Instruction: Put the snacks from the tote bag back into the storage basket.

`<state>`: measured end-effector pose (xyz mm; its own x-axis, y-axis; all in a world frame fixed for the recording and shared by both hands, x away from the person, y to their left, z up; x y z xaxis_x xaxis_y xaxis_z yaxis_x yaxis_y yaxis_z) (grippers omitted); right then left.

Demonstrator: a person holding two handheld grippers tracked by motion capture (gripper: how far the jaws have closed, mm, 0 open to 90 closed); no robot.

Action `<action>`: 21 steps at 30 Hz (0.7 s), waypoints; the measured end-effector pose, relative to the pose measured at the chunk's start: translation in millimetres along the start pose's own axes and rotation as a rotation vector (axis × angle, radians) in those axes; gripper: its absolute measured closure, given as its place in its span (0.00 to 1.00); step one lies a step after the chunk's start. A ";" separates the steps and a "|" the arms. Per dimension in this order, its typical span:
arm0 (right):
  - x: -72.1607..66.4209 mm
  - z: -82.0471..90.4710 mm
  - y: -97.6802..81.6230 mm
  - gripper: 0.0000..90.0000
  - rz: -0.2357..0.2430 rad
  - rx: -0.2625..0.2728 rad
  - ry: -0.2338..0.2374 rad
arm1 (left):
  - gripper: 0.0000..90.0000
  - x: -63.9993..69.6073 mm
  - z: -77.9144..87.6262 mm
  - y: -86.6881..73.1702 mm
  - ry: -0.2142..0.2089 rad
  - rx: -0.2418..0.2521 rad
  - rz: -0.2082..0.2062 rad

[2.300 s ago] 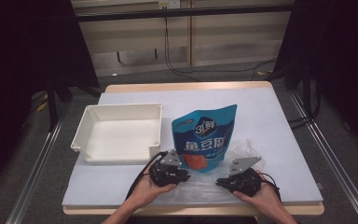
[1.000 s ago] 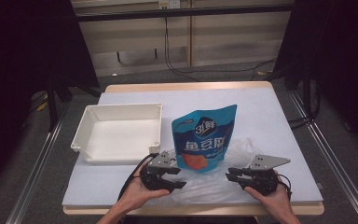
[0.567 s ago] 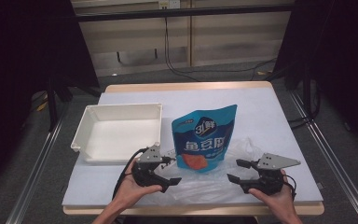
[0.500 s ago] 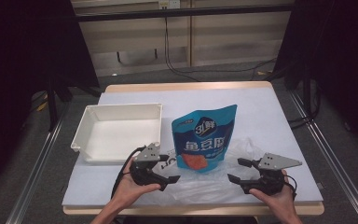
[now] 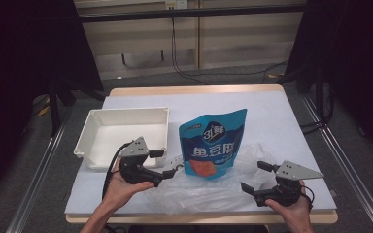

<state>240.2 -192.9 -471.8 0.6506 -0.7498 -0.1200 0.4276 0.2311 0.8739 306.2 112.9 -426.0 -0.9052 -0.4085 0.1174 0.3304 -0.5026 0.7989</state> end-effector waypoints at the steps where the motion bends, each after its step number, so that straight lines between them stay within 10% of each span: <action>1: -0.6 0.9 -2.0 0.06 -0.002 -0.003 0.000 | 0.24 -0.1 2.0 1.6 -0.006 0.003 -0.005; 21: -1.0 32.2 4.3 0.10 -0.044 0.101 -0.001 | 0.32 6.5 7.4 49.3 -0.019 -0.001 -0.077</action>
<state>221.2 -211.2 -452.7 0.6320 -0.7586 -0.1586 0.3898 0.1342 0.9111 314.6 91.1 -381.5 -0.9329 -0.3539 0.0669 0.2598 -0.5323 0.8057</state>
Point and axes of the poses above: each handheld gripper's, and its own axes: z roughly backward along the jaws, y roughly out of its top, x roughly to its right, the point moved 7 cm from there along -z, roughly forward along the jaws, and after that the axes turned 6 degrees about -x, right-handed, at the moved point
